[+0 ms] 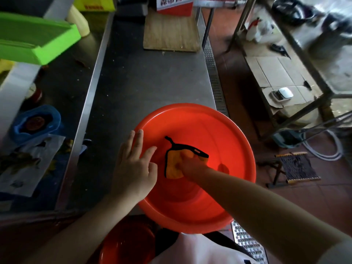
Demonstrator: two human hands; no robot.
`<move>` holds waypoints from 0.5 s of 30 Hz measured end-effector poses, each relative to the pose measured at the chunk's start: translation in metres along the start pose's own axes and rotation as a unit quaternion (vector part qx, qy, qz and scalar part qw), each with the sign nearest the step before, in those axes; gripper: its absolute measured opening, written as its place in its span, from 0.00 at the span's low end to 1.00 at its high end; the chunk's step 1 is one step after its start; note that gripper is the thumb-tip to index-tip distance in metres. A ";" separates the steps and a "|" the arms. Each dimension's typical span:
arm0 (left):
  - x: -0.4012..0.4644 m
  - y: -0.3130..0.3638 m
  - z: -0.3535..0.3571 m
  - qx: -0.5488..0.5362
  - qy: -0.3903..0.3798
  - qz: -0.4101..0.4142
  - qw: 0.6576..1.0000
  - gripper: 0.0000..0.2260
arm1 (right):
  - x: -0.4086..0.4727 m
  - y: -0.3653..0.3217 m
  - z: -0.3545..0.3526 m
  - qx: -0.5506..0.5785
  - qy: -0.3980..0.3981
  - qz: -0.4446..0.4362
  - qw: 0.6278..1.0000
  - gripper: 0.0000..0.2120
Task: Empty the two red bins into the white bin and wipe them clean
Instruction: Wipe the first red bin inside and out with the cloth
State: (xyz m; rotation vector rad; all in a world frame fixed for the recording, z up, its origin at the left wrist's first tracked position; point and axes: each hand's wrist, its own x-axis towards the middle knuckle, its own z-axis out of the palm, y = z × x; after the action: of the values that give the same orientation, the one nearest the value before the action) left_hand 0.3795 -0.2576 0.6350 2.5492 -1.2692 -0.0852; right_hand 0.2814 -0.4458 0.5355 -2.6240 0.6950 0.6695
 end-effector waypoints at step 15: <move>-0.081 0.146 -0.009 0.067 0.157 0.072 0.983 0.17 | -0.118 0.022 -0.122 -0.307 0.169 -0.202 0.915 0.24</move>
State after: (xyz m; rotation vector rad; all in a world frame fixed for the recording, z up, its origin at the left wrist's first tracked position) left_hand 0.2195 -0.2744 0.6788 2.4422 -1.3629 0.4300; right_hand 0.2213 -0.4727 0.6936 -3.3650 -0.0207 0.3404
